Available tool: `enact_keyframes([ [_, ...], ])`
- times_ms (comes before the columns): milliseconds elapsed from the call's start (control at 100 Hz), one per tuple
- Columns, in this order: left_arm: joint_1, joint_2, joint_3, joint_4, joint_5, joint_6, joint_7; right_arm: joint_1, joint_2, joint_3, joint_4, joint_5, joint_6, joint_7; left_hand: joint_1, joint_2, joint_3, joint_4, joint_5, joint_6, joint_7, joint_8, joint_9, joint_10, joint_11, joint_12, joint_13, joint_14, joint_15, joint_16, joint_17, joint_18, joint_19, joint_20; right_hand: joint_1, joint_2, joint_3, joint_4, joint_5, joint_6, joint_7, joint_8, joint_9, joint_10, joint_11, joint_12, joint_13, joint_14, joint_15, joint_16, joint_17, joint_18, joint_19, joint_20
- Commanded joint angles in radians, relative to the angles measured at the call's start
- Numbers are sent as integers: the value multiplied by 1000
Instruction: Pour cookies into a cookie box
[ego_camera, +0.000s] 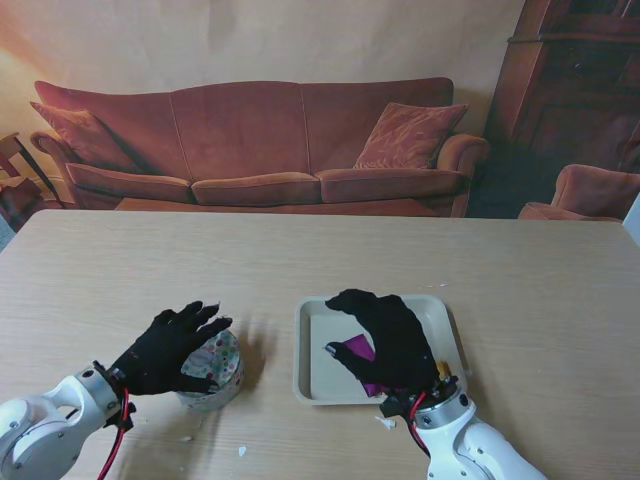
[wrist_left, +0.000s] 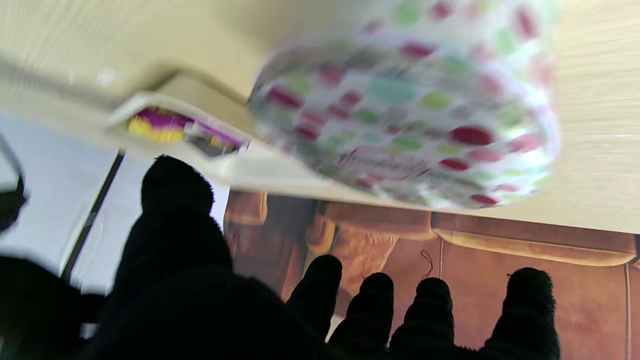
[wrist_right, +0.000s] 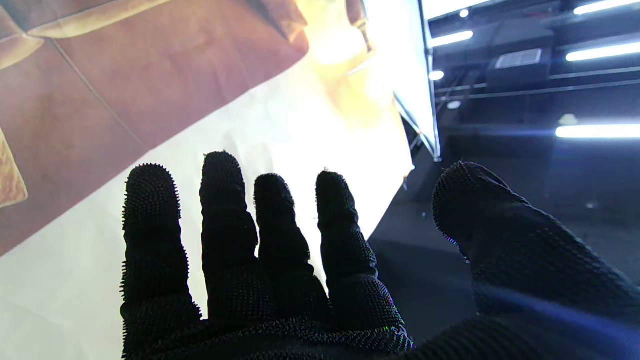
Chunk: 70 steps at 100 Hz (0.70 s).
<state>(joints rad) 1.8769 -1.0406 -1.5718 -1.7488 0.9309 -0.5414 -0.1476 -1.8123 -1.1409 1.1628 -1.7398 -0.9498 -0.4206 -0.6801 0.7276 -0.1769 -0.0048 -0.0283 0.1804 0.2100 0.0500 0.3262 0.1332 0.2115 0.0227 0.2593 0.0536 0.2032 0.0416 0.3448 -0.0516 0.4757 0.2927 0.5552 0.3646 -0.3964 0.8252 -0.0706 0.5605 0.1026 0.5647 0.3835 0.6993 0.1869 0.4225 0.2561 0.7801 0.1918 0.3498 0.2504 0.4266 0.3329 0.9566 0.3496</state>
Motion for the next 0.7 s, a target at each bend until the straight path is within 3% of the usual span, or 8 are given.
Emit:
enact_keyframes([
  [0,1,14,-1,0,-9,-12,-33,-13,-6,-2,-17,-5,1,-1,-23,-19,-10,20,-51,-22,-39,7,-37,-15,-30,-30,-33,-19,-28,-42,-17,12,-36,18,4,28,7,41,-31,7,32,-5,-26,-5,9,3,-2,-15,-28,-1,-8,-2,10,11],
  [60,-4,14,13,14,-4,-16,-21,-14,-6,-2,-19,-8,0,-7,-3,-65,-3,25,-49,-19,-59,-3,-38,-18,-33,-56,-33,-18,-32,-64,-26,18,-46,22,2,28,6,41,-31,8,32,-5,-25,-4,9,3,0,-13,-27,-1,-8,-2,10,11],
  [140,-20,13,34,42,85,-34,60,-13,-5,-1,-17,-16,-1,-20,-28,-86,-6,22,-48,-17,-58,-10,-36,-2,-16,-37,-35,6,-8,-43,10,61,-28,33,1,27,7,41,-28,7,34,-4,-20,-6,11,4,4,-13,-25,0,-5,-1,12,11],
  [310,-40,21,60,54,76,-25,12,-14,-6,0,-17,-15,-1,-20,-23,-95,1,23,-47,-27,-67,-44,-37,-9,-27,-45,-35,3,-11,-37,3,55,-12,27,1,28,8,41,-28,7,35,-4,-20,-6,10,3,6,-11,-25,1,-5,1,13,11],
  [690,-87,30,128,106,94,0,-11,-15,-5,-1,-19,-10,6,-7,-11,-102,6,25,-48,-20,-71,-77,-38,-4,-28,-49,-36,-4,3,-4,15,49,48,31,4,27,11,42,-25,7,36,-4,-19,-8,10,4,5,-13,-26,0,-5,-1,13,11],
])
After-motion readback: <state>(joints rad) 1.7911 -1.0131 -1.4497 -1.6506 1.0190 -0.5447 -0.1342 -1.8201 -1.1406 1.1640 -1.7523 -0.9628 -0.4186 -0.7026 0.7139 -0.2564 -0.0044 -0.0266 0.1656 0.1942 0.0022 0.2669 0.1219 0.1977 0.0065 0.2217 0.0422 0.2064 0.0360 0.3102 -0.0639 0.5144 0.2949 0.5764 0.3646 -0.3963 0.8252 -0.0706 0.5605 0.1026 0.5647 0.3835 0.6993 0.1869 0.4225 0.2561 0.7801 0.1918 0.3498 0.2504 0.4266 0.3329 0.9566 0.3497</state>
